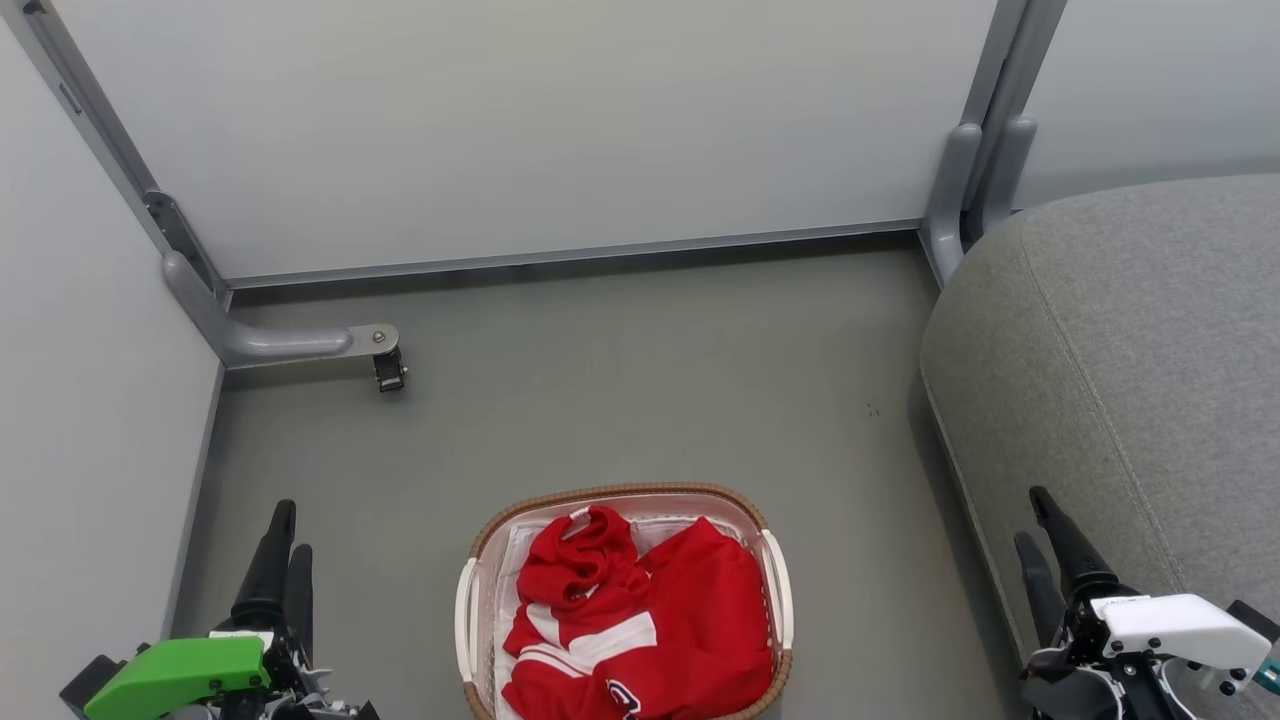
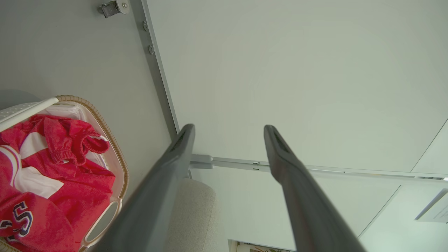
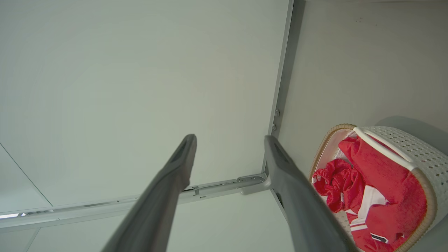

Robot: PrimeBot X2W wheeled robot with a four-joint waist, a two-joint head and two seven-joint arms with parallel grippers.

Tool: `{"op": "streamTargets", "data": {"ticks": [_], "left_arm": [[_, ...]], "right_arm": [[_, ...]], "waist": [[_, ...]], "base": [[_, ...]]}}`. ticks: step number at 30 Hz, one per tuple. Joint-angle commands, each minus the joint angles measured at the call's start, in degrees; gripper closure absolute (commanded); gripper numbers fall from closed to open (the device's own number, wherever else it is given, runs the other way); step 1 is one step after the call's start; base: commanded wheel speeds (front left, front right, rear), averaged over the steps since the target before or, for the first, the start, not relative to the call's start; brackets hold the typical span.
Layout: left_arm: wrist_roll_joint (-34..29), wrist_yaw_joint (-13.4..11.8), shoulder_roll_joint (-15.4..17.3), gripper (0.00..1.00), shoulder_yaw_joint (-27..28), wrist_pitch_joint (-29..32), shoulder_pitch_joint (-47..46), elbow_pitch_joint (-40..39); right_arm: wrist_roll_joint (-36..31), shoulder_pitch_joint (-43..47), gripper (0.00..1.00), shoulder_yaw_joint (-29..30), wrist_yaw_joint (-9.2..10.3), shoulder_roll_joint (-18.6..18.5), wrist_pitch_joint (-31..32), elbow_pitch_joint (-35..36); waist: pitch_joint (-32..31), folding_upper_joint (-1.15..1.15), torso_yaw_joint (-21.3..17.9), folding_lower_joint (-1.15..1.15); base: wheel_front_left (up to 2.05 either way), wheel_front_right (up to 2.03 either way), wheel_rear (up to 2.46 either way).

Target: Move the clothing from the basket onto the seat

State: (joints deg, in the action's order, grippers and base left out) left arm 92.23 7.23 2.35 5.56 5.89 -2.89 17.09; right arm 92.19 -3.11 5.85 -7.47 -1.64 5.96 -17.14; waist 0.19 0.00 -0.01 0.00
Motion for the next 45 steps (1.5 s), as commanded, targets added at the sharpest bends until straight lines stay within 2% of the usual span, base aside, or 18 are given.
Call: {"op": "streamTargets", "data": {"ticks": [1,10,16,23,35,45], "left_arm": [[-0.6,0.1,0.1,0.0,-0.6,-0.7,-0.7,-1.5],[-3.0,0.1,0.2,0.0,-2.5,-3.2,0.1,-3.4],[-7.7,0.1,0.2,0.0,-3.7,-4.7,0.4,-4.8],[-16.4,0.0,0.3,0.0,-4.6,-6.4,0.6,-6.4],[-32.5,-2.3,0.3,0.0,-7.3,-8.9,1.5,-9.1],[-42.7,-3.3,0.4,0.0,-9.1,-10.9,2.5,-9.8]], "right_arm": [[-0.5,-0.7,0.0,-0.6,0.0,-0.4,-0.8,1.1],[-2.9,-0.4,0.0,-1.5,0.0,-0.5,-3.2,1.4],[-8.2,-0.5,0.0,-1.5,-0.01,-0.6,-4.8,2.1],[-17.0,-0.3,0.0,-1.8,-0.01,-0.7,-6.4,4.0],[-31.7,0.6,0.0,-3.9,-0.01,-0.8,-9.0,7.6],[-40.5,1.2,0.0,-5.5,-0.02,-0.9,-10.9,8.0]], "waist": [[0.0,0.0,0.0,0.0],[0.0,0.0,0.0,0.0],[0.1,0.0,0.0,0.0],[0.2,0.0,0.0,0.0],[0.2,0.0,0.0,0.0],[0.3,0.0,0.1,0.0]], "base": [[0.0,0.0,0.0],[0.0,0.0,0.0],[0.0,0.0,0.0],[0.0,0.0,0.0],[0.0,0.0,0.0],[0.0,0.0,0.0]]}}
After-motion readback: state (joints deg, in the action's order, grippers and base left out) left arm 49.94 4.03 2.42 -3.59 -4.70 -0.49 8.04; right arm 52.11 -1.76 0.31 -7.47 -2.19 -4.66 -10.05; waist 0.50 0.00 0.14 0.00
